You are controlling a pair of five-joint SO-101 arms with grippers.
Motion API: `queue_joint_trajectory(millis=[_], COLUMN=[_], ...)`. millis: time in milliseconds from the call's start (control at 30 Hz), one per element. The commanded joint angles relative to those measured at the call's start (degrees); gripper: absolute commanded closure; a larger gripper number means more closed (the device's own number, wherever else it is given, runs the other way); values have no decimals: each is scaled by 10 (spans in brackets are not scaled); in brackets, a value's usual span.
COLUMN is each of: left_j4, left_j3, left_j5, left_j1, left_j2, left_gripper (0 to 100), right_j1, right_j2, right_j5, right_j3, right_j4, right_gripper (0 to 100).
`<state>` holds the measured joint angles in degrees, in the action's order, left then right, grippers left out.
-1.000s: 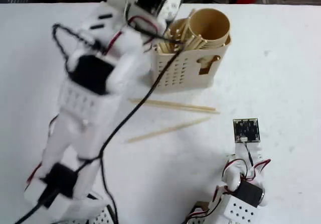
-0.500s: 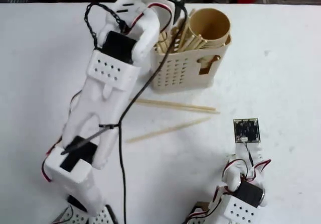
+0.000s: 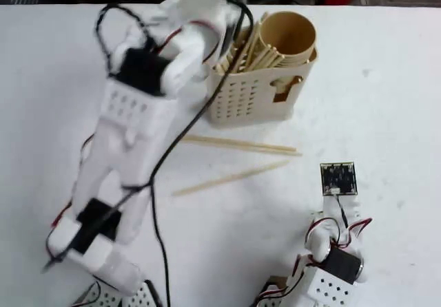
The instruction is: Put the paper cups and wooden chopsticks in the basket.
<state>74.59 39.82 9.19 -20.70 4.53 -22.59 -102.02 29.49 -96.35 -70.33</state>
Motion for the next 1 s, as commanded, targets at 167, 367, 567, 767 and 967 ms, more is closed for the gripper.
queue_joint_trajectory(millis=[167, 367, 567, 767, 967], left_j4=[273, 91, -62, -104, -98], left_j3=[-115, -401, -555, -576, -516], left_j5=[270, 302, 302, 271, 256], left_j1=[-77, -106, -125, -127, -118], left_j2=[6, 51, 51, 80, 153], left_gripper=[898, 896, 865, 801, 837], right_j1=[-3, -3, -3, -3, -3], right_j2=[-7, -7, -7, -7, -7], right_j5=[5, 5, 5, 5, 5], right_j3=[-5, -5, -5, -5, -5], right_j4=[-2, -2, -2, -2, -2], right_gripper=[981, 981, 981, 981, 981])
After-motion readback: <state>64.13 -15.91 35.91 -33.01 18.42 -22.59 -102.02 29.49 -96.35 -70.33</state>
